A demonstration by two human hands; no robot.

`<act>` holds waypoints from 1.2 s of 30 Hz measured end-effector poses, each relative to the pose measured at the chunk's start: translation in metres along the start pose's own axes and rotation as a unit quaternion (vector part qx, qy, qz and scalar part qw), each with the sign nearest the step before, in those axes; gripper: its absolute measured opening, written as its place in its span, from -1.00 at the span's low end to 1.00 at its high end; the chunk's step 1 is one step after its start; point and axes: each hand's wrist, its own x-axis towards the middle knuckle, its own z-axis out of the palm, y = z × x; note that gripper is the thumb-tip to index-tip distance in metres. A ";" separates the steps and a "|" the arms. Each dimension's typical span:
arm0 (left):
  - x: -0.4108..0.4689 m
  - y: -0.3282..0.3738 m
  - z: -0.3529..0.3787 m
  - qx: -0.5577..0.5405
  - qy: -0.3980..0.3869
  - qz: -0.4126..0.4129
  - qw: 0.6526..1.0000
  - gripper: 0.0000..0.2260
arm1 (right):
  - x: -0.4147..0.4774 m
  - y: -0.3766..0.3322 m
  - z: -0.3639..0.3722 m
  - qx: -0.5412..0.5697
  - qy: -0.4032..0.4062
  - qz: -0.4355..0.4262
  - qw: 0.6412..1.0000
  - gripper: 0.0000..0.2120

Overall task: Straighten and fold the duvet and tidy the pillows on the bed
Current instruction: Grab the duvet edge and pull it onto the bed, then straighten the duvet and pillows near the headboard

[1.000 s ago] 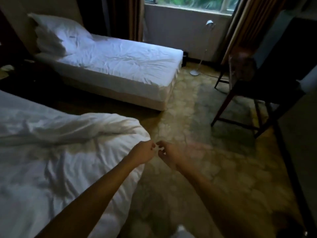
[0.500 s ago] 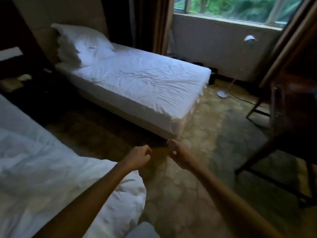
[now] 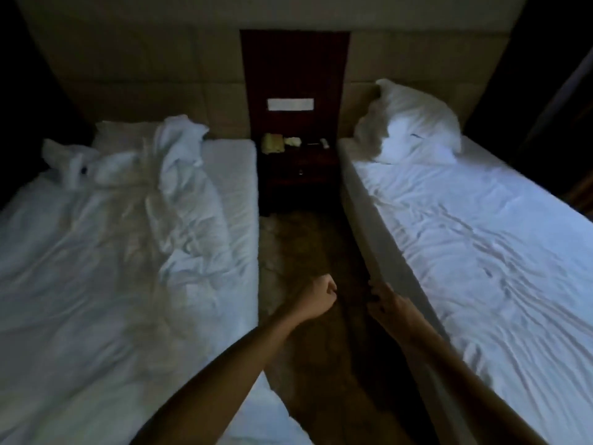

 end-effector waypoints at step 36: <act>0.466 -0.189 -0.398 -0.088 0.408 -0.351 0.838 -0.82 | 0.780 -0.271 -0.001 -0.052 -0.316 -0.428 0.845 -0.66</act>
